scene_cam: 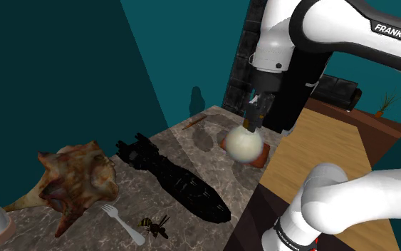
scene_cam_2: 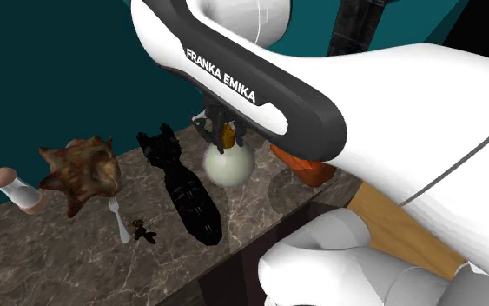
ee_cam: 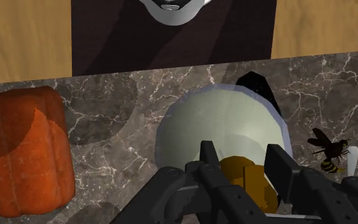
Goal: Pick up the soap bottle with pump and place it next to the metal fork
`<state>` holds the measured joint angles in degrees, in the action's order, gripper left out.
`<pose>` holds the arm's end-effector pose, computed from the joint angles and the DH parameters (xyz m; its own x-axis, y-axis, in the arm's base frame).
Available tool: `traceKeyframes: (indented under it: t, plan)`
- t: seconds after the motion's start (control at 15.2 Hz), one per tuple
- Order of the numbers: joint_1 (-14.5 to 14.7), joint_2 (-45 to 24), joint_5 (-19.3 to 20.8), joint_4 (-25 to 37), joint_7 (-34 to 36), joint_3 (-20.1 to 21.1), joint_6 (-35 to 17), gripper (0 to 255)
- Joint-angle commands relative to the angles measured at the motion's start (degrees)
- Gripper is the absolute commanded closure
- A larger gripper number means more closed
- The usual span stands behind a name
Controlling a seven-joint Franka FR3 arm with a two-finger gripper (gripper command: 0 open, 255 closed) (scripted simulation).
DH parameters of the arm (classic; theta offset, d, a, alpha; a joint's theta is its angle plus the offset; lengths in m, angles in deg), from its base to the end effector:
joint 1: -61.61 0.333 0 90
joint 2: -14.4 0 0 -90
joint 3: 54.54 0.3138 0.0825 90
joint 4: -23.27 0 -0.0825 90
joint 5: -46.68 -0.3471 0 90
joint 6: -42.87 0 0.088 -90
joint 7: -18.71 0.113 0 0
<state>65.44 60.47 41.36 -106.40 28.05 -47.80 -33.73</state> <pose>0.2336 0.0706 0.6056 0.9921 -0.0046 -0.1253 -0.0031 -0.9999 0.0128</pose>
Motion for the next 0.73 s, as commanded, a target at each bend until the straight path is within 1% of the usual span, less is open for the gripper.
traceKeyframes:
  t: [0.0, 0.33, 0.66]
  plan:
    - [0.66, -0.85, -2.32, 1.25, 3.05, 2.75, 0.12, 255]
    - [1.82, -4.76, -6.95, 4.62, 9.95, 9.27, -1.34, 255]
    - [2.41, -10.14, -10.32, 9.47, 16.94, 15.88, -3.16, 255]
